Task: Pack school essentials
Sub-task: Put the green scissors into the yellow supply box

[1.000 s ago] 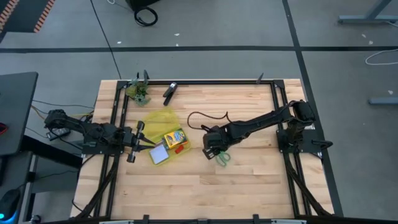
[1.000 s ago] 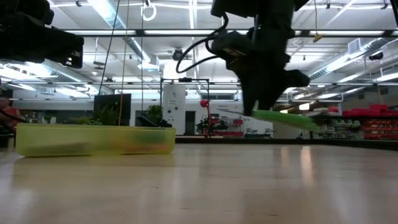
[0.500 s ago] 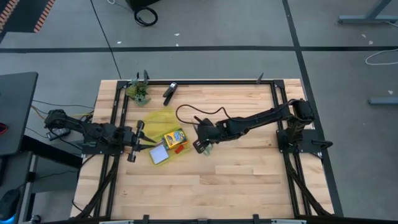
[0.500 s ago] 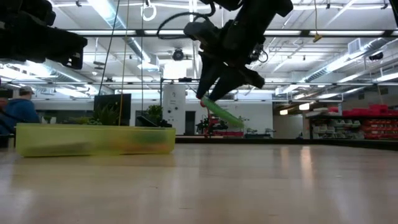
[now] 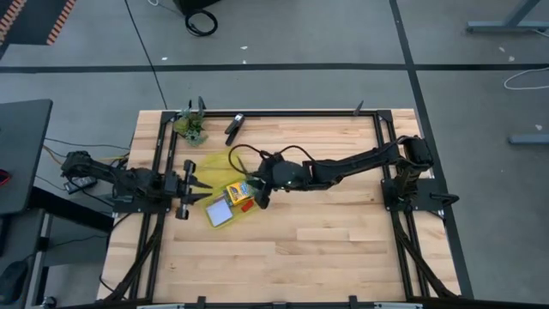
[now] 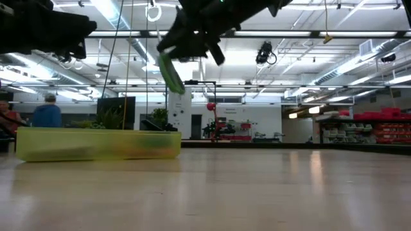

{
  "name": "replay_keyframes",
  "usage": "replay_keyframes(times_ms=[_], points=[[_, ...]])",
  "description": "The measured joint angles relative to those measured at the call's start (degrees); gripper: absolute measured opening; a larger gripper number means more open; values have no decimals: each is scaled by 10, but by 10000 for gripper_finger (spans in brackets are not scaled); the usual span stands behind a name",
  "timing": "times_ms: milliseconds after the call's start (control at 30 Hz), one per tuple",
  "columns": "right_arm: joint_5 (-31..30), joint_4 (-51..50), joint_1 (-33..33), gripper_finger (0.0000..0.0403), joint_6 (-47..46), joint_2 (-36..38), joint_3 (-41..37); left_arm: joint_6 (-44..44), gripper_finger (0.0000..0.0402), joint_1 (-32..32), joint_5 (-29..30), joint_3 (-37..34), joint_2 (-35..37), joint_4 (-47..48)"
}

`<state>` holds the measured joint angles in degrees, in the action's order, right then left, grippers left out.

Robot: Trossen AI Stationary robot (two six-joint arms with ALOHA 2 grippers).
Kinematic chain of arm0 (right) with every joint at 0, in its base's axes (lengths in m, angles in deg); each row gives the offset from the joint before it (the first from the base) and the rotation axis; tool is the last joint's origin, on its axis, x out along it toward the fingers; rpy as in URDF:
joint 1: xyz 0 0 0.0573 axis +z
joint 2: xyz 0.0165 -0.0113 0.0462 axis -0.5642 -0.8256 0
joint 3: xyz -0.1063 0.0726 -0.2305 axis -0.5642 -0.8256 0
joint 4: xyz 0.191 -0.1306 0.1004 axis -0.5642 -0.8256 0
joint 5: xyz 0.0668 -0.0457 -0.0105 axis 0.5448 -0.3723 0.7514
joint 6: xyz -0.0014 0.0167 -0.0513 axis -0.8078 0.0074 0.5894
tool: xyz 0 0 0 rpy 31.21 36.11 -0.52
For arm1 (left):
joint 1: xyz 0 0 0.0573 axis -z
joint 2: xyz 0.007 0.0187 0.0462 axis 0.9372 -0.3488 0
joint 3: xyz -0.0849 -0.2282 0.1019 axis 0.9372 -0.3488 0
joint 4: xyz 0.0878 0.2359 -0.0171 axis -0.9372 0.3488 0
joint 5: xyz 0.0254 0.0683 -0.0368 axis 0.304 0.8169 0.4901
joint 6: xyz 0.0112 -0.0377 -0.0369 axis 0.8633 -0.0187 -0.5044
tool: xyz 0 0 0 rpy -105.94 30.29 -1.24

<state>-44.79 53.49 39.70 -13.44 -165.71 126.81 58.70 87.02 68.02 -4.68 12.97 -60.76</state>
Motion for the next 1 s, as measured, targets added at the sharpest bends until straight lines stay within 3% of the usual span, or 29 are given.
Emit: replay_keyframes(times_ms=[233,533,1000], points=[[55,132,-1,127,111,0,0,-50,102,0,57,0,0,-4],[142,270,-8,127,182,-16,2,-115,108,0,113,3,-34,-2],[173,373,-12,127,252,-79,2,-133,220,-6,120,58,-181,-8]])
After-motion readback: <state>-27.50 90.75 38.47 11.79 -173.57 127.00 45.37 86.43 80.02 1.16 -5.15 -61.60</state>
